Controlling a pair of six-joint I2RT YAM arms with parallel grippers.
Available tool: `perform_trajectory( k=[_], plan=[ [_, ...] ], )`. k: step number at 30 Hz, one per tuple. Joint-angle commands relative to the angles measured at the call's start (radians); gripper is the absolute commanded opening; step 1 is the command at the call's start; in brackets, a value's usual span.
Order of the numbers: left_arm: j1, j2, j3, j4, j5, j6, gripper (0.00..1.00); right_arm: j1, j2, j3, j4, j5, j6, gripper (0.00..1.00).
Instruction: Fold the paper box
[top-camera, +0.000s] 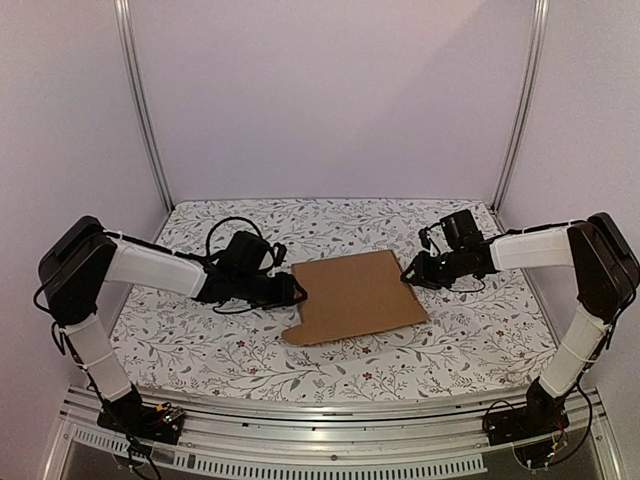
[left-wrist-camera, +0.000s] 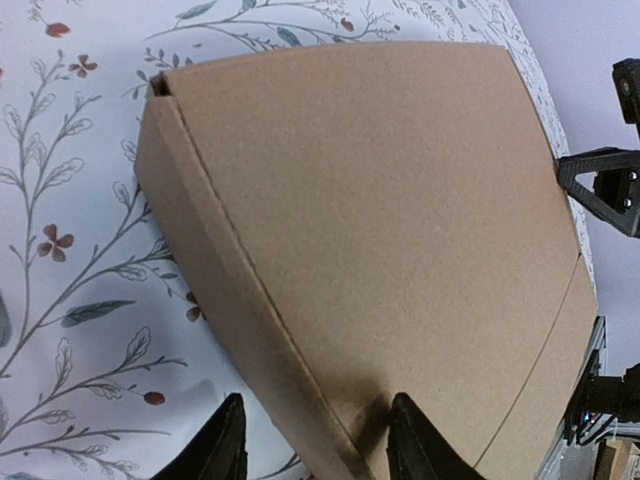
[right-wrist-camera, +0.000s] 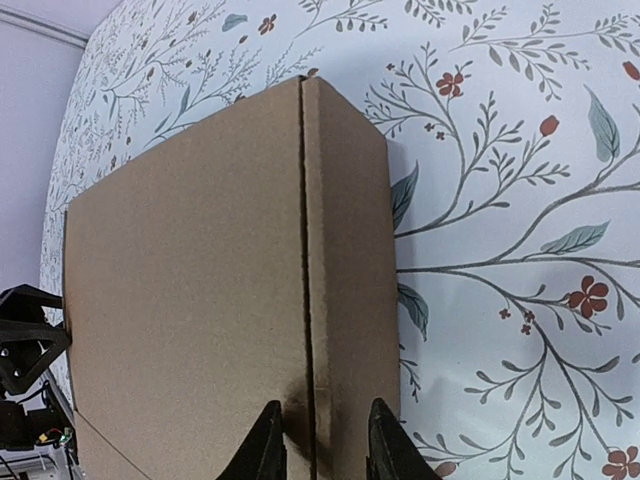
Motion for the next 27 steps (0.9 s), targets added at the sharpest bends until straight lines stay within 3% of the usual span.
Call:
perform_trajectory(
  k=[1, 4, 15, 21, 27],
  plan=[
    [0.001, -0.046, -0.063, -0.07, 0.017, -0.016, 0.47, -0.004, -0.005, -0.054, 0.034, -0.065, 0.032, 0.22],
    [-0.005, -0.071, -0.09, -0.057, 0.022, -0.03, 0.47, 0.013, -0.026, -0.106, 0.076, -0.102, 0.061, 0.17],
    [-0.032, -0.194, -0.174, -0.065, 0.014, -0.064, 0.47, 0.119, -0.187, -0.255, 0.081, -0.061, 0.123, 0.13],
    [-0.04, -0.254, -0.185, -0.083, 0.0, -0.071, 0.48, 0.122, -0.272, -0.241, -0.002, 0.021, 0.104, 0.24],
    [-0.034, -0.263, -0.147, -0.159, -0.035, -0.027, 0.58, 0.121, -0.277, -0.178, -0.025, 0.082, 0.097, 0.37]
  ],
)
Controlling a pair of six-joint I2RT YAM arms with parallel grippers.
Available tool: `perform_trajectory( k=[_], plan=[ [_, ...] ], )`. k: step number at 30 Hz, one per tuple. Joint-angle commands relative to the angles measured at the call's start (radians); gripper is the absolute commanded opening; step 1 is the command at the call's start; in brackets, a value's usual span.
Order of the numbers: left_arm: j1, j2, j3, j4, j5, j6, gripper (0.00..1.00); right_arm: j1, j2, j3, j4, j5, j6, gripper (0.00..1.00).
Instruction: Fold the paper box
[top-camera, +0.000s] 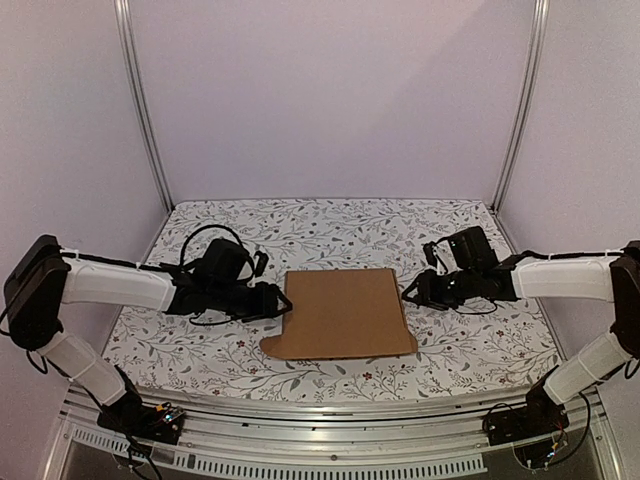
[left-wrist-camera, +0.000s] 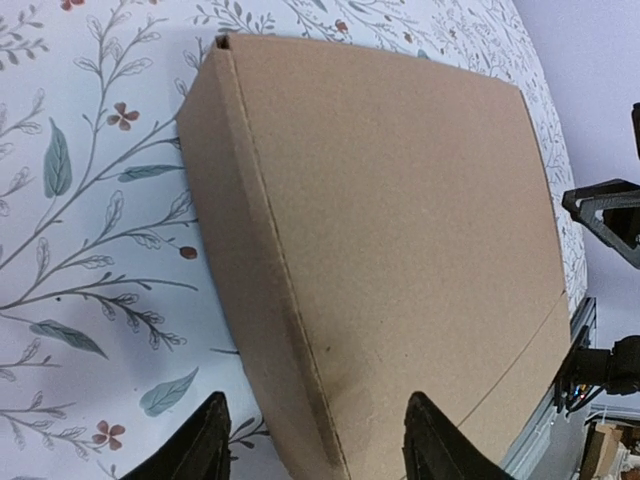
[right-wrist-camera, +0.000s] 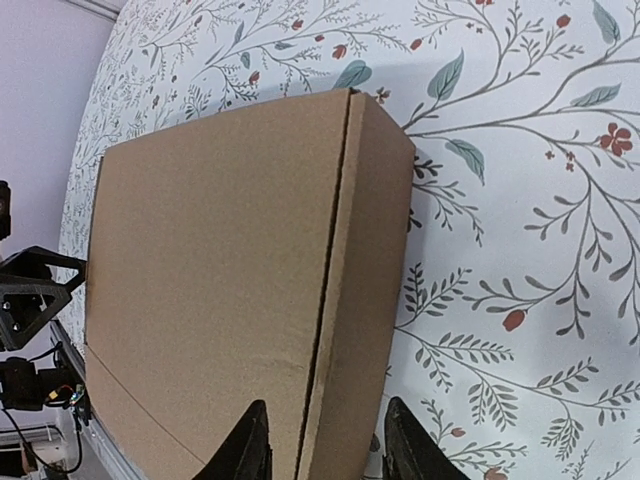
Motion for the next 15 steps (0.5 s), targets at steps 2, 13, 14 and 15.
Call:
perform_trajectory(
  k=[2, 13, 14, 15],
  plan=[
    [0.001, 0.0, 0.041, -0.075, -0.025, 0.04, 0.63, 0.001, 0.017, 0.075, -0.031, 0.059, 0.0, 0.38],
    [0.029, 0.019, 0.06, -0.085, -0.019, 0.082, 0.83, 0.003, 0.146, 0.111, 0.018, 0.038, 0.029, 0.34],
    [0.029, 0.022, 0.059, -0.082, -0.021, 0.083, 0.85, 0.003, 0.153, 0.109, 0.021, 0.036, 0.03, 0.34],
    [0.031, 0.025, 0.06, -0.084, -0.019, 0.082, 0.86, 0.005, 0.156, 0.107, 0.023, 0.033, 0.031, 0.33]
  ],
)
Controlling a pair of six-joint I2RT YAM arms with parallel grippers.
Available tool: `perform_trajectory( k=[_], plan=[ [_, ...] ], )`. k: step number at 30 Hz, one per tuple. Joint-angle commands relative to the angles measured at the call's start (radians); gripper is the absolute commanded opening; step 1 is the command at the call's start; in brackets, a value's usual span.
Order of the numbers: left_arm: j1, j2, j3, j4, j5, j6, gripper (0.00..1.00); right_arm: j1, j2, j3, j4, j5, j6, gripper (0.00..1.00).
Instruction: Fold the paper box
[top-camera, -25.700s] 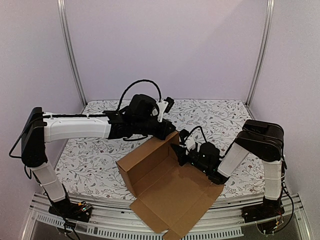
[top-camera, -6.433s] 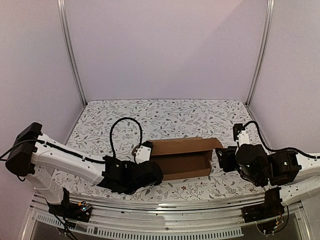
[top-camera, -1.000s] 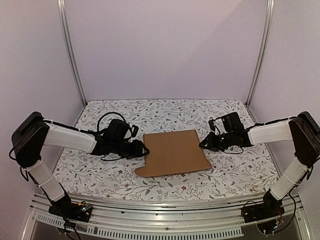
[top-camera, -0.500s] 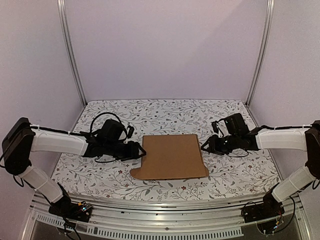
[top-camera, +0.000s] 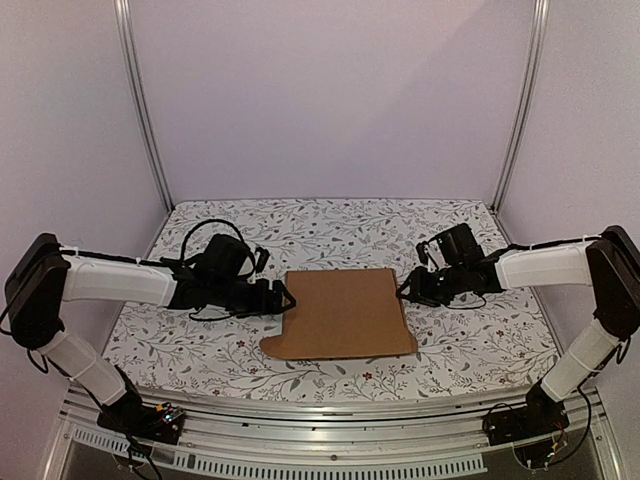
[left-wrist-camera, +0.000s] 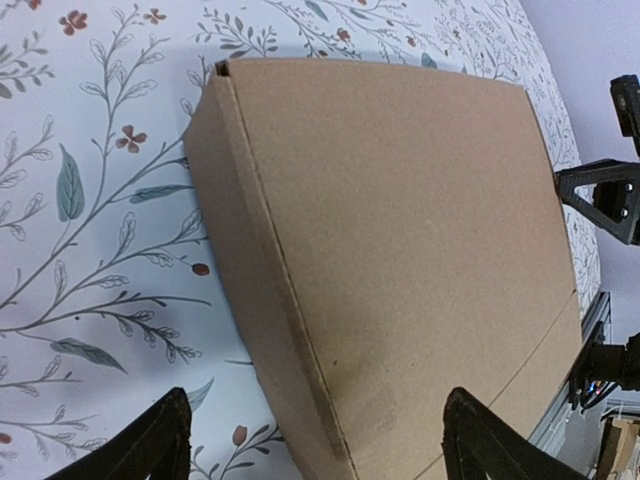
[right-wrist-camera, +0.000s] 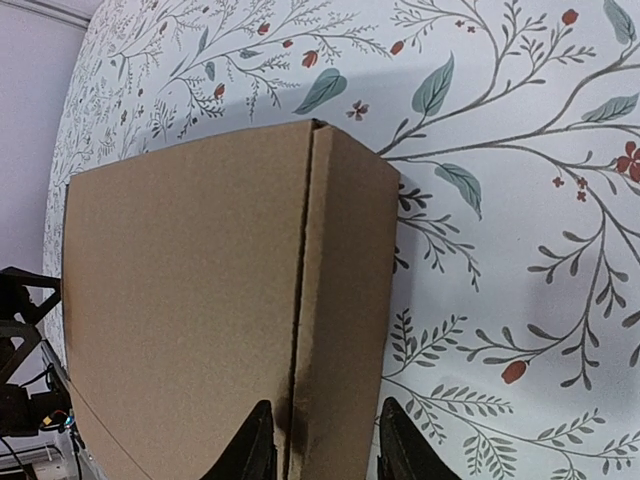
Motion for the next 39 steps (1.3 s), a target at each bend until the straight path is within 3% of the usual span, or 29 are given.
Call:
perform_trajectory(
  k=[1, 20, 25, 39],
  plan=[
    [0.015, 0.027, 0.024, -0.03, 0.006, 0.024, 0.86, 0.007, 0.029, 0.013, 0.018, -0.002, 0.01, 0.33],
    [0.017, 0.095, 0.033, 0.034, 0.099, -0.022, 0.86, 0.008, -0.03, -0.071, -0.017, 0.097, 0.01, 0.09],
    [0.019, 0.113, 0.028, 0.113, 0.137, -0.044, 0.86, 0.005, -0.045, -0.097, -0.031, 0.114, 0.002, 0.0],
    [0.02, 0.166, 0.026, 0.243, 0.239, -0.109, 0.88, -0.034, -0.087, -0.172, -0.046, 0.123, -0.039, 0.0]
  ],
)
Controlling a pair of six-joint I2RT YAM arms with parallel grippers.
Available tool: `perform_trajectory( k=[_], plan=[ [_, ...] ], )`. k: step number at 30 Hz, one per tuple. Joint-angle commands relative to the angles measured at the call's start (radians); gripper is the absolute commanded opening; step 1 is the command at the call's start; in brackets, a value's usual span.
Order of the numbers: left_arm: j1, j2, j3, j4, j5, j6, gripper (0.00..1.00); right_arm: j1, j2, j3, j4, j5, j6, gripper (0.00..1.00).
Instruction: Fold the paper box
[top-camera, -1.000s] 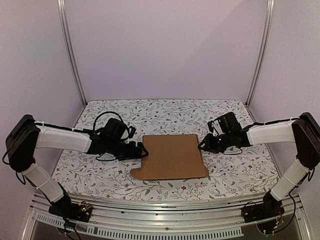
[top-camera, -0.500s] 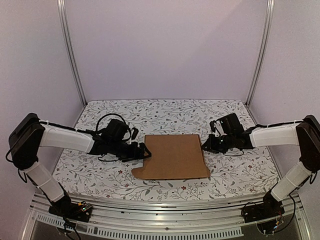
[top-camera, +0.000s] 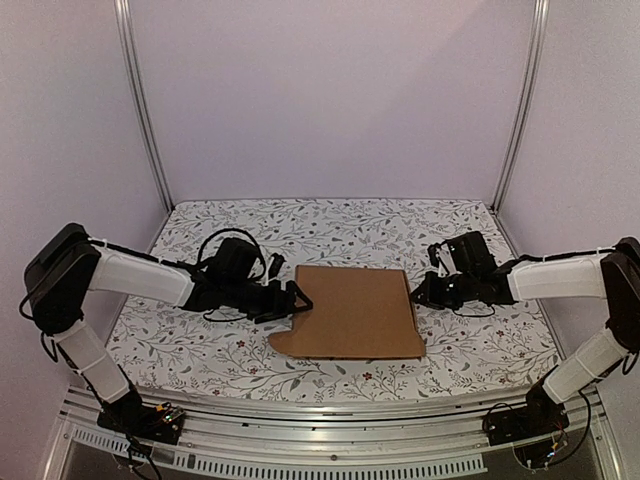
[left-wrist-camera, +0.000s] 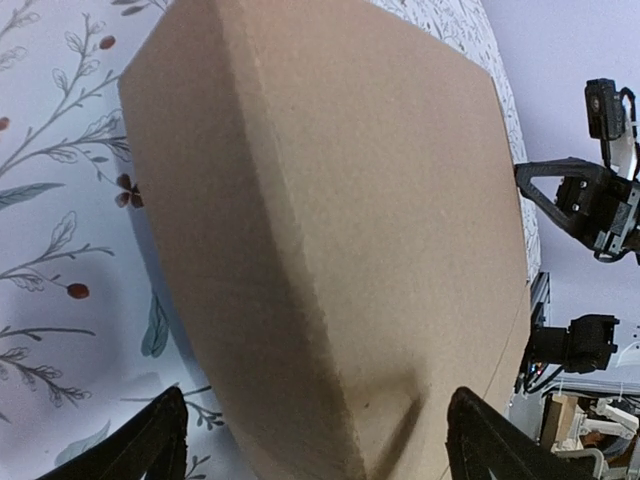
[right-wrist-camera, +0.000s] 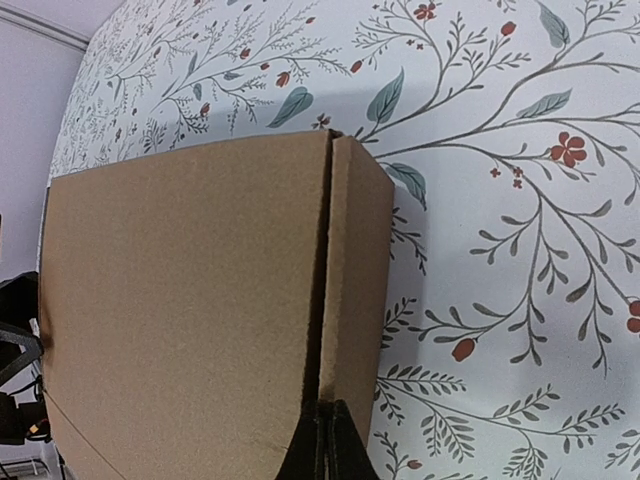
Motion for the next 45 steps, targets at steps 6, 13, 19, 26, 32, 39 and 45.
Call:
perform_trajectory(
  k=[6, 13, 19, 26, 32, 39, 45],
  plan=[
    [0.013, 0.069, -0.003, 0.212, 0.121, -0.095, 0.89, -0.026, -0.009, -0.081, -0.107, 0.051, -0.043, 0.0],
    [0.013, 0.118, 0.01, 0.339, 0.199, -0.16, 0.88, -0.036, -0.017, -0.093, -0.107, 0.053, -0.05, 0.0],
    [0.017, 0.121, 0.013, 0.384, 0.235, -0.191, 0.73, -0.037, -0.029, -0.102, -0.107, 0.059, -0.052, 0.0],
    [0.022, 0.116, -0.006, 0.459, 0.272, -0.235, 0.51, -0.038, -0.04, -0.1, -0.1, 0.035, -0.059, 0.0],
    [0.033, 0.079, -0.022, 0.467, 0.286, -0.251, 0.46, -0.037, -0.116, -0.091, -0.066, -0.034, -0.078, 0.09],
    [0.063, 0.003, -0.075, 0.483, 0.323, -0.294, 0.47, -0.021, -0.297, -0.05, -0.096, -0.081, -0.141, 0.36],
    [0.105, -0.058, -0.131, 0.527, 0.396, -0.365, 0.47, 0.043, -0.401, 0.025, -0.164, -0.077, -0.253, 0.51]
  ],
)
